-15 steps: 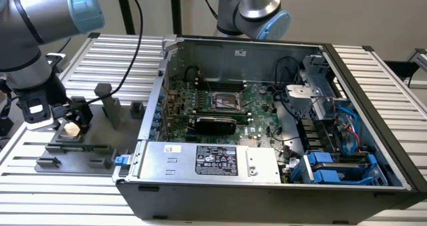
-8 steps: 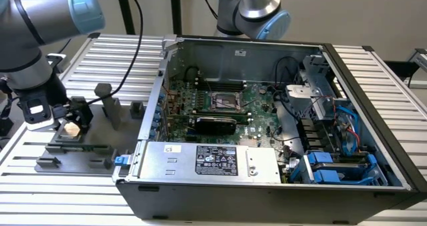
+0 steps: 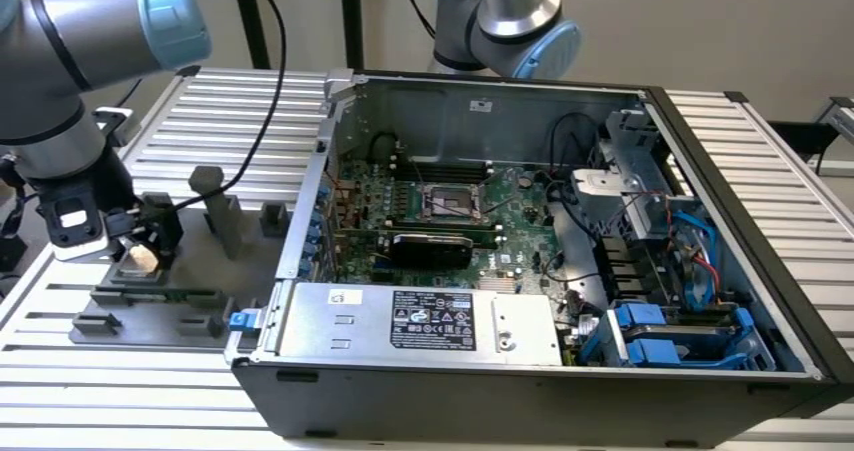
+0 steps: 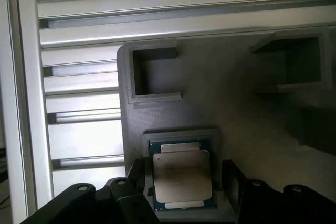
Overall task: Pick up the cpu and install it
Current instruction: 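Pick up the cpu and move it towards the insertion slot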
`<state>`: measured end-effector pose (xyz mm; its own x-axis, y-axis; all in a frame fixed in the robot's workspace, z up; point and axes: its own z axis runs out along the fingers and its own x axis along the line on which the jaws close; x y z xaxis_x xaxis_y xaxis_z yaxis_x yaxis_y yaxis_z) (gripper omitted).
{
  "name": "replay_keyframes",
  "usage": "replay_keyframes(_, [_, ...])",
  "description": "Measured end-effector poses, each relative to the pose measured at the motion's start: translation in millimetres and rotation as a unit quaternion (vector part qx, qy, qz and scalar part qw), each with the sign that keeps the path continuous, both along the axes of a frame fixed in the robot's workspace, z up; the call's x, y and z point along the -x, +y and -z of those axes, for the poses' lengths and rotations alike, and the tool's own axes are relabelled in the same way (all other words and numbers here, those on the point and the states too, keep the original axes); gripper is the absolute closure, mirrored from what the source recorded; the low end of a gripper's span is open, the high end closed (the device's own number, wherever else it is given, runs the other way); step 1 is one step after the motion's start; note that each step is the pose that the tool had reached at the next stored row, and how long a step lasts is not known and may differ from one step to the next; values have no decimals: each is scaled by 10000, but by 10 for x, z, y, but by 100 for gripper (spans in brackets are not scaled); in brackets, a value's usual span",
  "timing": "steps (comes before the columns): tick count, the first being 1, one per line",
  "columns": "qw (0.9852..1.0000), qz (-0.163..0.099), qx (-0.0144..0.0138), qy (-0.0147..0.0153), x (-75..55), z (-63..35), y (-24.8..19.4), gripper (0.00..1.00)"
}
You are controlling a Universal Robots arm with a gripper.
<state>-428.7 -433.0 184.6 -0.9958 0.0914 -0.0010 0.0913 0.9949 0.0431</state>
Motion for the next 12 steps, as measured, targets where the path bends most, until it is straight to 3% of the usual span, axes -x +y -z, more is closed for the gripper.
replay_keyframes(2, [10000,0,0,1,0,3,1,33])
replay_keyframes(3, [10000,0,0,3,0,5,1,40])
replay_keyframes(12, [10000,0,1,13,0,15,2,45])
